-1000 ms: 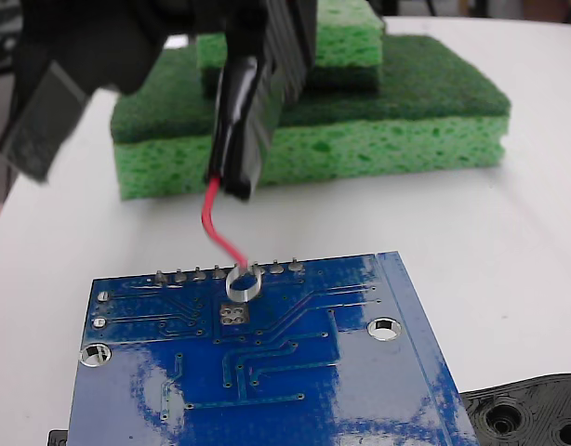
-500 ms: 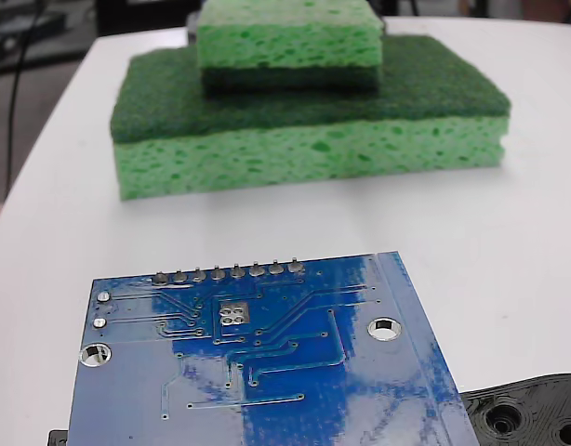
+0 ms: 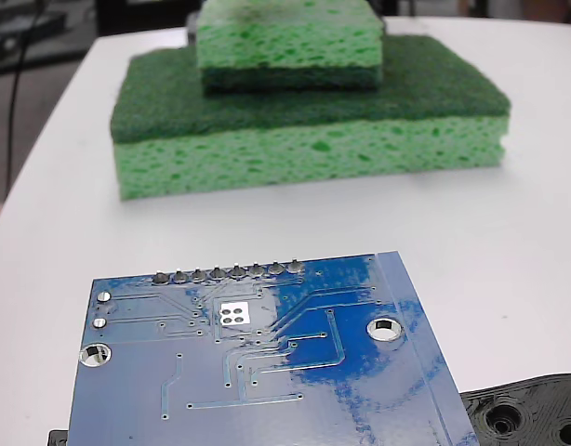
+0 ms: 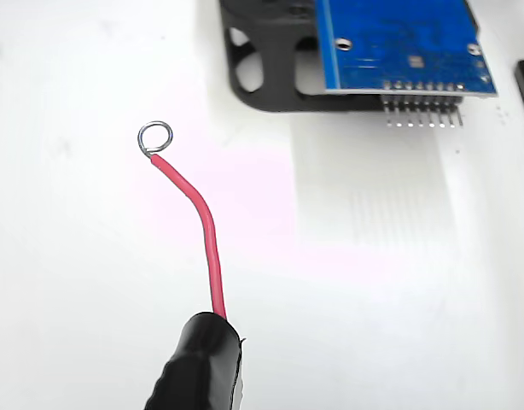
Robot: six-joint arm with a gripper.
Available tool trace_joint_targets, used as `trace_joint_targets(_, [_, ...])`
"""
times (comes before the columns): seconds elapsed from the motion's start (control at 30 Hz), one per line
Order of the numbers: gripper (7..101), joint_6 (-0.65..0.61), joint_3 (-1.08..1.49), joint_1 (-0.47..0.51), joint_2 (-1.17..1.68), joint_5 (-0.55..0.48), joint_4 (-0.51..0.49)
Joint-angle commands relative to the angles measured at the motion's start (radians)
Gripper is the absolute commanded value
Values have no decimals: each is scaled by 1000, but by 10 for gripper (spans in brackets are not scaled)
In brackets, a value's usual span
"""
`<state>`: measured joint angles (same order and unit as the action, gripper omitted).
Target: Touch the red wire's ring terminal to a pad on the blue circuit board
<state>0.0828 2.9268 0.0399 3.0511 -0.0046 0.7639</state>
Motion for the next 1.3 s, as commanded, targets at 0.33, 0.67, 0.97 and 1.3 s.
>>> trace_joint_targets(0.33, [1003, -25, 20, -3, 3, -2, -14])
trace_joint_targets(0.67, [1003, -12, 66, -2, 3, 38, 12])
trace_joint_targets(0.97, [1003, 0, 67, -2, 3, 51, 11])
trace_joint_targets(1.3, [1003, -5, 67, 0, 3, 48, 11])
